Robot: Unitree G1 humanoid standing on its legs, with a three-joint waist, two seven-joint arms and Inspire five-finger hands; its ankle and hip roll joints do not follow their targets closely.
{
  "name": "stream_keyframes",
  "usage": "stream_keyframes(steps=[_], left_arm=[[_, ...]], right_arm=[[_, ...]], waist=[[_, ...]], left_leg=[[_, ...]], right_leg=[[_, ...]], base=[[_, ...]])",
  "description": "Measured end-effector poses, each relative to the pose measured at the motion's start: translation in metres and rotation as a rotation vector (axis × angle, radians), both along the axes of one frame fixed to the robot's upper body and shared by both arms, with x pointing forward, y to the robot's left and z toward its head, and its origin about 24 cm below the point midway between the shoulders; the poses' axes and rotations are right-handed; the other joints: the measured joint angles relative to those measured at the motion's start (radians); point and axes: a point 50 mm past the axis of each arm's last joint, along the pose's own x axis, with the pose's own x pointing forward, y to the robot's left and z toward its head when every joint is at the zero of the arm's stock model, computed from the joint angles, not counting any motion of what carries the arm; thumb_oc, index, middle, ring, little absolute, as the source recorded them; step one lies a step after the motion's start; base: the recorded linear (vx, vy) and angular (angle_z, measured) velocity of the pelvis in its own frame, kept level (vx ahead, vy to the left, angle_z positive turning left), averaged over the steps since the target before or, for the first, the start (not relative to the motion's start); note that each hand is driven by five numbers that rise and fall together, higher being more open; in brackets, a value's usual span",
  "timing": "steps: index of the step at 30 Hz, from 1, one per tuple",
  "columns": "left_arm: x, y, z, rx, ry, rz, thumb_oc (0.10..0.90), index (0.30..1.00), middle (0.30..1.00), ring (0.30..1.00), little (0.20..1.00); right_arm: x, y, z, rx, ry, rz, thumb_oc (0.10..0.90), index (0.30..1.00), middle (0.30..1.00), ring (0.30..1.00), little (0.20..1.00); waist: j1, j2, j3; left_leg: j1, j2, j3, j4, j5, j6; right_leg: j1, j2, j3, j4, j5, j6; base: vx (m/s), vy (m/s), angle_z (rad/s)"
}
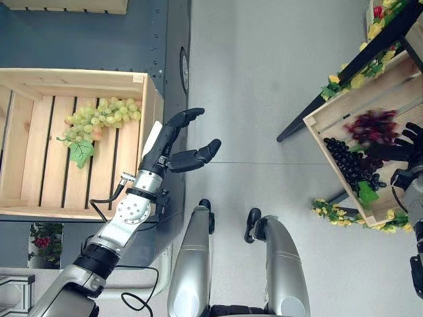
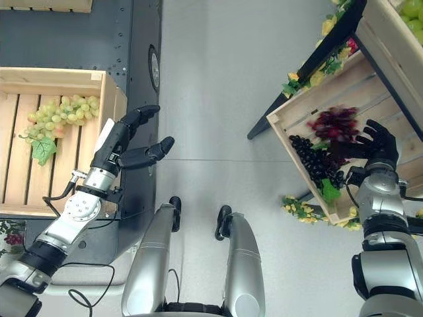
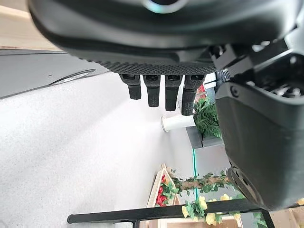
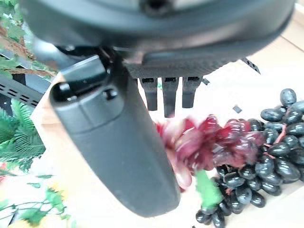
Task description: Pick up the fruits from the basket on one side to the basket on the other side
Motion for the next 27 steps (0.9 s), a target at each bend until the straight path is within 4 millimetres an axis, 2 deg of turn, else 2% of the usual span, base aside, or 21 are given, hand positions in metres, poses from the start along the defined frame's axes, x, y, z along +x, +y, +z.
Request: stream_keyframes(steps=[5, 6, 11, 17, 22, 26, 27], left_arm=[[-0.001, 0.003, 0.001, 0.017, 0.003, -0.004, 0.8, 0.9, 0.9, 0.9, 0.9], [-0.001, 0.004, 0.001, 0.021, 0.003, -0.007, 0.8, 0.9, 0.9, 0.9, 0.9], [-0.002, 0.006, 0.001, 0.045, 0.013, -0.016, 0.8, 0.9, 0.9, 0.9, 0.9], [-0.003, 0.007, 0.0, 0.044, 0.017, -0.008, 0.8, 0.9, 0.9, 0.9, 0.9], [-0.005, 0.009, -0.005, 0.037, 0.024, 0.009, 0.8, 0.9, 0.9, 0.9, 0.9], [-0.005, 0.01, -0.003, 0.023, -0.006, 0.057, 0.8, 0.9, 0.9, 0.9, 0.9], [-0.005, 0.01, -0.003, 0.019, -0.008, 0.063, 0.8, 0.9, 0.9, 0.9, 0.9]], right_arm=[[-0.003, -0.001, -0.005, -0.001, 0.016, -0.001, 0.8, 0.9, 0.9, 0.9, 0.9], [-0.004, -0.001, -0.007, -0.001, 0.023, -0.001, 0.8, 0.9, 0.9, 0.9, 0.9], [-0.006, -0.001, -0.012, 0.003, 0.044, 0.004, 0.8, 0.9, 0.9, 0.9, 0.9], [-0.003, 0.004, -0.013, 0.016, 0.042, 0.044, 0.8, 0.9, 0.9, 0.9, 0.9], [0.003, 0.038, -0.035, 0.091, -0.023, 0.195, 0.8, 0.9, 0.9, 0.9, 0.9], [0.01, 0.106, -0.052, 0.137, -0.093, 0.429, 0.8, 0.9, 0.9, 0.9, 0.9], [0.011, 0.114, -0.053, 0.145, -0.096, 0.455, 0.8, 0.9, 0.9, 0.9, 0.9]], waist=[[0.002, -0.021, 0.0], [0.001, -0.041, 0.005], [-0.002, -0.068, 0.001], [-0.003, -0.073, -0.001], [-0.009, -0.072, -0.001], [-0.022, -0.072, -0.001], [-0.025, -0.072, -0.001]], left_leg=[[0.016, 0.005, -0.017, -0.003, -0.002, -0.002], [0.015, 0.005, -0.018, -0.003, -0.003, -0.004], [0.009, 0.021, -0.014, -0.007, -0.004, 0.005], [0.02, 0.024, 0.008, -0.027, -0.008, 0.01], [0.059, 0.018, 0.013, -0.056, -0.009, 0.015], [0.08, 0.012, 0.03, -0.083, -0.005, 0.02], [0.081, 0.011, 0.03, -0.086, -0.004, 0.02]], right_leg=[[0.034, 0.015, -0.008, -0.034, 0.008, 0.005], [0.034, 0.017, -0.008, -0.036, 0.007, 0.006], [0.037, 0.033, -0.007, -0.063, 0.023, 0.011], [0.042, 0.036, 0.014, -0.092, 0.033, 0.019], [0.084, 0.033, 0.016, -0.13, 0.04, 0.026], [0.094, 0.022, 0.02, -0.139, 0.041, 0.028], [0.095, 0.021, 0.02, -0.14, 0.041, 0.028]], base=[[0.03, -0.031, 0.0], [0.04, -0.011, -0.03], [0.02, 0.03, -0.05], [0.02, 0.093, -0.07], [0.02, 0.092, 0.0], [0.0, 0.094, -0.01], [0.01, 0.093, 0.02]])
